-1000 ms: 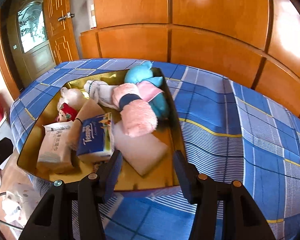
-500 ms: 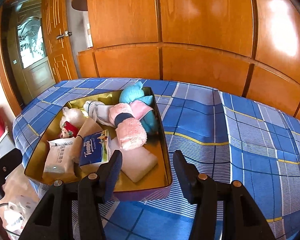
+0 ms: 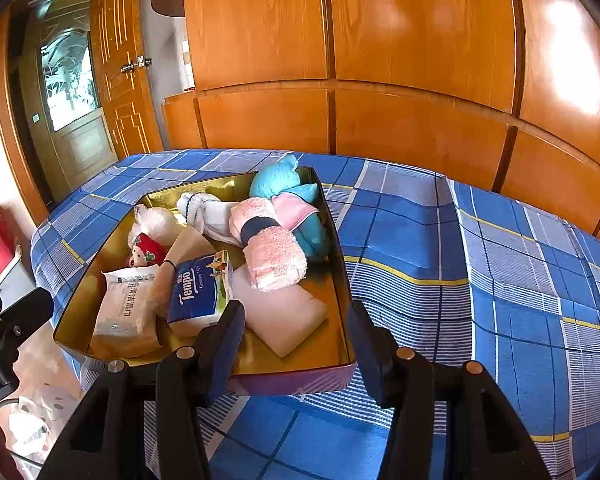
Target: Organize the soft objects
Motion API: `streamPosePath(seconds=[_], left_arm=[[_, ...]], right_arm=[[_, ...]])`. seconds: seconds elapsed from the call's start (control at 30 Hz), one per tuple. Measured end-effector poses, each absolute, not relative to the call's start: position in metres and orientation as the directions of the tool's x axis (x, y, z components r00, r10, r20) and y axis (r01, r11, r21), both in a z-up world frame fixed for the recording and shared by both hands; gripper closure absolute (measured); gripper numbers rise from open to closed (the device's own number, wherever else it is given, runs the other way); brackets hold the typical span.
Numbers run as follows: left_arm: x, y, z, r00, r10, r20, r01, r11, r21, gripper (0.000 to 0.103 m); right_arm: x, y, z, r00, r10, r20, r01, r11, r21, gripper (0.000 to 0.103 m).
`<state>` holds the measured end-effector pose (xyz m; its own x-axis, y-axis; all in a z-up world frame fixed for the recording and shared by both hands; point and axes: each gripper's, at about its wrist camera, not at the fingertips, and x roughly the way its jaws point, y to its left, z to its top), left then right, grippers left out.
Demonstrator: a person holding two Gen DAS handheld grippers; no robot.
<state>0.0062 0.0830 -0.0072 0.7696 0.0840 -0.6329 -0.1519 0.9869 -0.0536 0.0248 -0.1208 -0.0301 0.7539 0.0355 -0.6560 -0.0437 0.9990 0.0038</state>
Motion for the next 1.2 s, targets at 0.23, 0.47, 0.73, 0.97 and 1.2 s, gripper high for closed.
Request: streamPosePath(seconds=[0.23, 0.47, 0.73, 0.97, 1.2], left_arm=[[0.0055, 0.0829, -0.007, 0.769, 0.086, -0.633, -0.154, 0.987, -0.053, 0.0], [0.0048, 0.0828, -0.0064, 0.769, 0.09, -0.634, -0.154, 0.987, -0.047, 0.0], [0.0043, 0.0838, -0.0058, 0.767, 0.089, -0.635, -0.155, 0.987, -0.05, 0.0], [0.0033, 0.0861, -0.0052, 0.768, 0.089, -0.634, -0.161, 0.985, -0.056, 0.0], [0.0052, 0.0912, -0.0082, 0.759, 0.088, -0.645, -0.182, 0.98, -0.079, 0.0]], right_arm=[[0.0241, -0.12, -0.0302, 0.754, 0.037, -0.656, -0.047, 0.999, 0.003, 0.05], [0.0238, -0.1197, -0.0298, 0.756, 0.038, -0.654, -0.049, 0.999, 0.002, 0.05], [0.0223, -0.1198, -0.0273, 0.76, 0.039, -0.649, -0.05, 0.999, 0.002, 0.05], [0.0203, -0.1191, -0.0245, 0.767, 0.039, -0.64, -0.052, 0.999, -0.002, 0.05], [0.0207, -0.117, -0.0273, 0.76, 0.04, -0.649, -0.057, 0.998, -0.005, 0.05]])
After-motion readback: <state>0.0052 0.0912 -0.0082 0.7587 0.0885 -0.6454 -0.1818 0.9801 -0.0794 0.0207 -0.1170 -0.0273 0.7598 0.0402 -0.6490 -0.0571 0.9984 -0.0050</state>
